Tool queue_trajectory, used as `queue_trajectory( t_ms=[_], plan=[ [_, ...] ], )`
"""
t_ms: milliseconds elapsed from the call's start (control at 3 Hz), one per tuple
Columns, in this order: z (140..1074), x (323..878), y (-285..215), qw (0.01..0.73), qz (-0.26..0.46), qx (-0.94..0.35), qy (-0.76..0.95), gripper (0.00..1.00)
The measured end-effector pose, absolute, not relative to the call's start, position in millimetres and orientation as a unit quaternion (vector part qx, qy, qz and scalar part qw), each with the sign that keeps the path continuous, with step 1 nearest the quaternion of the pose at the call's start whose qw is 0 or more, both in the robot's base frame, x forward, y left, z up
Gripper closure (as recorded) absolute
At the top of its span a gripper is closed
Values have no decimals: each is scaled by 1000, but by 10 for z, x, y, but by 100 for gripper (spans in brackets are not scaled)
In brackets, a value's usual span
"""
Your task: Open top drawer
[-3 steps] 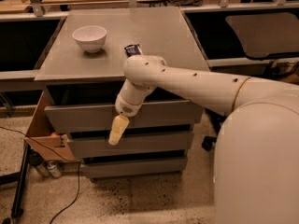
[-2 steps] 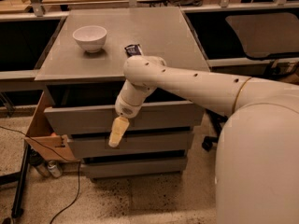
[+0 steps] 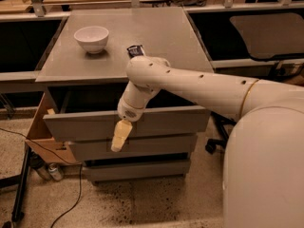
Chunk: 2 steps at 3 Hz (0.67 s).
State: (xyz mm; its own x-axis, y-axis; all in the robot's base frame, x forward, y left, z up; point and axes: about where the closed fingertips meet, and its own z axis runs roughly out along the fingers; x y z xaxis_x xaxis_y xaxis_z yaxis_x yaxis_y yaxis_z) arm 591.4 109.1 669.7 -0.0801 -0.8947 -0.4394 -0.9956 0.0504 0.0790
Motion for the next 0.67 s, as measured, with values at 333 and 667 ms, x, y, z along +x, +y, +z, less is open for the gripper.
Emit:
queue_trajectory(
  t_ms=[333, 667],
  plan=[
    [6630, 5731, 1049, 125, 195, -664, 711, 0],
    [6686, 5742, 1051, 125, 195, -664, 711, 0]
  ],
)
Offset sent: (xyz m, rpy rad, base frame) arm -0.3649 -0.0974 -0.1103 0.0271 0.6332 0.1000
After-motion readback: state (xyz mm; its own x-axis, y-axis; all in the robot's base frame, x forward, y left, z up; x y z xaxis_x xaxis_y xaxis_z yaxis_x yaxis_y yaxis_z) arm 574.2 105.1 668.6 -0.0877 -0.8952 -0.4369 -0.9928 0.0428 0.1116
